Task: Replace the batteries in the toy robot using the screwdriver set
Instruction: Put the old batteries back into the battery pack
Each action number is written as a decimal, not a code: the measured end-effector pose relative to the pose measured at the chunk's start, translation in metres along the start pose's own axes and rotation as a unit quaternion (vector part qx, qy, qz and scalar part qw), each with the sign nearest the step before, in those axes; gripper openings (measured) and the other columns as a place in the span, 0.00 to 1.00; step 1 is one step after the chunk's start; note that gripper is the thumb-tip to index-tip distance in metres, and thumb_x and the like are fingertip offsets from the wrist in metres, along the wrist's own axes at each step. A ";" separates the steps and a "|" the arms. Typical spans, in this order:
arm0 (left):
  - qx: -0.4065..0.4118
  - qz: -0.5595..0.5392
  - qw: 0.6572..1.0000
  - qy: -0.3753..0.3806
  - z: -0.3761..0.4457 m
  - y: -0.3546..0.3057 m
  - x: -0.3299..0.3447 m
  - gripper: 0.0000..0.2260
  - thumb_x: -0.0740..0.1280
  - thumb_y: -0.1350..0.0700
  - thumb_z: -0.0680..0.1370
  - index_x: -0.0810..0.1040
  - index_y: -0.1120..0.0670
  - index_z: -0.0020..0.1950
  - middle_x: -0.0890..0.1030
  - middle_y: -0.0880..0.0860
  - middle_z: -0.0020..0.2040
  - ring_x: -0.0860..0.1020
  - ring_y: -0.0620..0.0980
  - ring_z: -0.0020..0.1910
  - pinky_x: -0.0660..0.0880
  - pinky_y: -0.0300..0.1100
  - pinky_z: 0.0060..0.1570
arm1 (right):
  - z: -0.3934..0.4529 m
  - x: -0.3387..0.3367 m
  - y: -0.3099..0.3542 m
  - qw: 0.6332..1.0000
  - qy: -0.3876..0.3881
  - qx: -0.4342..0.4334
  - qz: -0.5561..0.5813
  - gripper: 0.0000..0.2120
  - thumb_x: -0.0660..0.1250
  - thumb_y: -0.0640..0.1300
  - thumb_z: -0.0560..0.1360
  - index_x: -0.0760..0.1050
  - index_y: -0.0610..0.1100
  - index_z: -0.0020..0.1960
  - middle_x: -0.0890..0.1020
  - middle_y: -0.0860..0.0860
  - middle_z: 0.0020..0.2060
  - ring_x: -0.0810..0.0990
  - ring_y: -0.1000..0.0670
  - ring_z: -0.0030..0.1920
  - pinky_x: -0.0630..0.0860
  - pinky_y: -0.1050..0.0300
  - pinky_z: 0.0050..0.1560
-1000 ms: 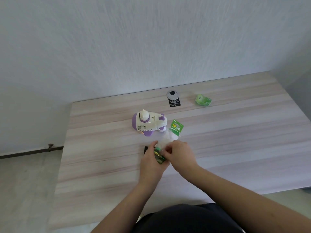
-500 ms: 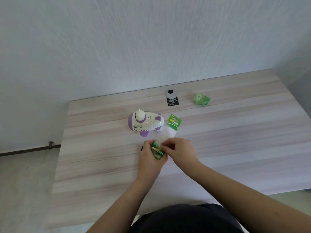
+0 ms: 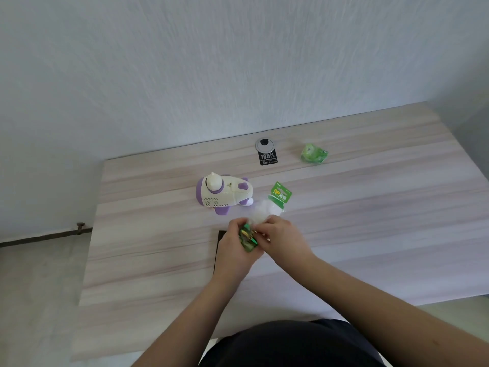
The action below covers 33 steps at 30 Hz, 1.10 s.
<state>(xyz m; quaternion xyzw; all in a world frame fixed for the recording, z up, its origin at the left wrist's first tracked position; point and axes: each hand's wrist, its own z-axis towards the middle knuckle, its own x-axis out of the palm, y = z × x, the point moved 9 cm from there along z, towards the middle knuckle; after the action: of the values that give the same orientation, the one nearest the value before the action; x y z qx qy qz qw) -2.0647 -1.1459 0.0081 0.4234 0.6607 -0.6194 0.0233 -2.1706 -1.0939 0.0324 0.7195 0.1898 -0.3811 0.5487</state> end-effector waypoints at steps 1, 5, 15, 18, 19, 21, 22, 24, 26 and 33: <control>0.002 0.003 1.000 0.002 0.000 0.000 0.001 0.24 0.79 0.55 0.66 0.72 0.48 0.57 0.77 0.37 0.43 0.75 0.27 0.44 0.70 0.24 0.40 | 0.000 0.001 -0.001 1.000 0.003 0.005 -0.006 0.09 0.65 0.43 0.77 0.84 0.44 0.51 0.79 0.43 0.44 0.78 0.42 0.43 0.66 0.59 0.39; 0.000 -0.004 1.000 0.003 -0.001 0.000 0.006 0.23 0.79 0.57 0.67 0.72 0.51 0.56 0.76 0.39 0.42 0.74 0.25 0.44 0.70 0.23 0.40 | 0.003 0.006 -0.005 0.999 0.030 0.015 -0.024 0.11 0.62 0.44 0.78 0.83 0.45 0.52 0.79 0.45 0.43 0.78 0.43 0.45 0.66 0.58 0.40; -0.069 -0.052 0.996 -0.036 -0.003 0.029 -0.005 0.18 0.76 0.53 0.70 0.73 0.50 0.54 0.80 0.44 0.46 0.77 0.35 0.42 0.71 0.26 0.36 | -0.004 -0.037 -0.042 0.980 -0.118 0.122 0.108 0.07 0.63 0.44 0.78 0.80 0.49 0.50 0.73 0.57 0.27 0.71 0.57 0.28 0.65 0.67 0.29; -0.085 -0.050 0.994 -0.045 -0.008 0.040 -0.011 0.16 0.76 0.52 0.70 0.73 0.49 0.53 0.80 0.44 0.44 0.77 0.35 0.41 0.71 0.27 0.35 | 0.006 -0.012 -0.082 0.968 -0.079 0.200 0.130 0.09 0.59 0.44 0.79 0.78 0.48 0.54 0.75 0.55 0.30 0.71 0.55 0.28 0.67 0.61 0.29; -0.087 -0.050 0.994 -0.049 -0.009 0.043 -0.012 0.17 0.76 0.52 0.70 0.73 0.49 0.53 0.80 0.44 0.44 0.77 0.35 0.42 0.71 0.27 0.35 | 0.010 -0.002 -0.092 0.966 -0.057 0.216 0.127 0.10 0.59 0.45 0.79 0.77 0.48 0.55 0.76 0.55 0.33 0.72 0.54 0.29 0.67 0.60 0.28; -0.091 -0.050 0.993 -0.054 -0.010 0.047 -0.014 0.17 0.76 0.52 0.70 0.73 0.48 0.53 0.80 0.44 0.44 0.77 0.35 0.42 0.71 0.27 0.36 | 0.017 0.017 -0.107 0.967 -0.015 0.232 0.105 0.11 0.59 0.45 0.80 0.77 0.48 0.58 0.78 0.53 0.40 0.74 0.54 0.33 0.68 0.61 0.29; -0.095 -0.048 0.993 -0.054 -0.011 0.048 -0.015 0.17 0.76 0.52 0.70 0.73 0.48 0.53 0.80 0.44 0.44 0.77 0.35 0.42 0.71 0.27 0.36 | 0.020 0.027 -0.112 0.967 0.004 0.236 0.095 0.12 0.59 0.45 0.79 0.76 0.47 0.60 0.78 0.52 0.42 0.75 0.54 0.34 0.68 0.61 0.30; -0.100 -0.048 0.992 -0.058 -0.011 0.051 -0.017 0.17 0.76 0.51 0.70 0.73 0.49 0.53 0.80 0.44 0.45 0.78 0.36 0.41 0.71 0.26 0.36 | 0.025 0.049 -0.119 0.965 0.037 0.247 0.079 0.13 0.61 0.46 0.79 0.74 0.46 0.62 0.78 0.50 0.47 0.76 0.51 0.39 0.71 0.59 0.35; -0.103 -0.048 0.992 -0.063 -0.011 0.054 -0.020 0.18 0.76 0.51 0.70 0.73 0.50 0.54 0.81 0.45 0.45 0.78 0.37 0.41 0.71 0.27 0.37 | 0.029 0.068 -0.123 0.961 0.059 0.262 0.071 0.15 0.62 0.47 0.79 0.72 0.45 0.64 0.78 0.48 0.52 0.76 0.49 0.44 0.73 0.56 0.40; -0.100 -0.045 0.991 -0.070 -0.012 0.054 -0.030 0.18 0.76 0.51 0.70 0.73 0.48 0.54 0.81 0.44 0.45 0.78 0.36 0.42 0.71 0.26 0.36 | 0.043 0.097 -0.125 0.951 0.082 0.296 0.033 0.13 0.62 0.45 0.79 0.69 0.41 0.61 0.76 0.42 0.54 0.77 0.43 0.48 0.72 0.53 0.41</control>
<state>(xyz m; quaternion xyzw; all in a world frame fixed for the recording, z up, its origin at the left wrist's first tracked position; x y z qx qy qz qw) -2.0077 -1.1582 -0.0154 0.3443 0.7346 -0.5785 0.0841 -2.2100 -1.1079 -0.1265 0.8842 0.0889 -0.3417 0.3057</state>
